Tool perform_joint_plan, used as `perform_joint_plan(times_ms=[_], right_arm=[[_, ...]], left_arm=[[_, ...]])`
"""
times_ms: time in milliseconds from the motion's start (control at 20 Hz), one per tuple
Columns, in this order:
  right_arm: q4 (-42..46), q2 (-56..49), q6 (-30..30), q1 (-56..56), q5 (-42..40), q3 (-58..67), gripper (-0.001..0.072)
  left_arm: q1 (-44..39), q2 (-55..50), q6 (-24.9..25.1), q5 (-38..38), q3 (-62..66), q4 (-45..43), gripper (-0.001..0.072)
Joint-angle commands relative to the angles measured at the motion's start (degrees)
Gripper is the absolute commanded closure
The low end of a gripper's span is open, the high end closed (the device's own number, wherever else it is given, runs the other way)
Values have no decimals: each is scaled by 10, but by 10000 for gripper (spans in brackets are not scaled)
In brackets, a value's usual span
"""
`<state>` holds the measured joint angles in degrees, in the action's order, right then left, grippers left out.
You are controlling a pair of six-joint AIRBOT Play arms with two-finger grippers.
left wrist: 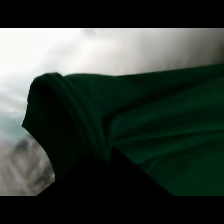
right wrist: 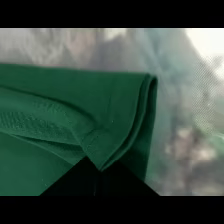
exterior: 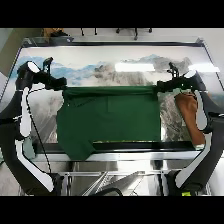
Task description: Fold the shirts.
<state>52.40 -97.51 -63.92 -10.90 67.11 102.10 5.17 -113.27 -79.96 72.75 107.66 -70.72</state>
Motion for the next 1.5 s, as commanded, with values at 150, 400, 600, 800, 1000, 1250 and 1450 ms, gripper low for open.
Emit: perform_joint_plan(times_ms=[150,400,600,800,1000,1250,1450], right_arm=[[51,0,-15,19,20,-3,696],[51,2,-14,28,37,-3,564],[61,56,-15,18,77,-2,416],[80,136,-45,-19,126,-6,413],[79,203,-51,-86,176,-95,413],[73,308,-53,-168,128,-314,414],[67,359,-53,-189,84,-436,413]], left_arm=[[-8,0,-4,-14,-49,-48,696],[-11,0,-8,4,-48,-42,70],[3,1,-43,133,19,-42,45],[26,47,-78,257,23,-42,45],[48,225,-79,207,-239,-43,45],[108,494,-80,70,-655,-41,45],[158,581,-45,2,-834,24,45]])
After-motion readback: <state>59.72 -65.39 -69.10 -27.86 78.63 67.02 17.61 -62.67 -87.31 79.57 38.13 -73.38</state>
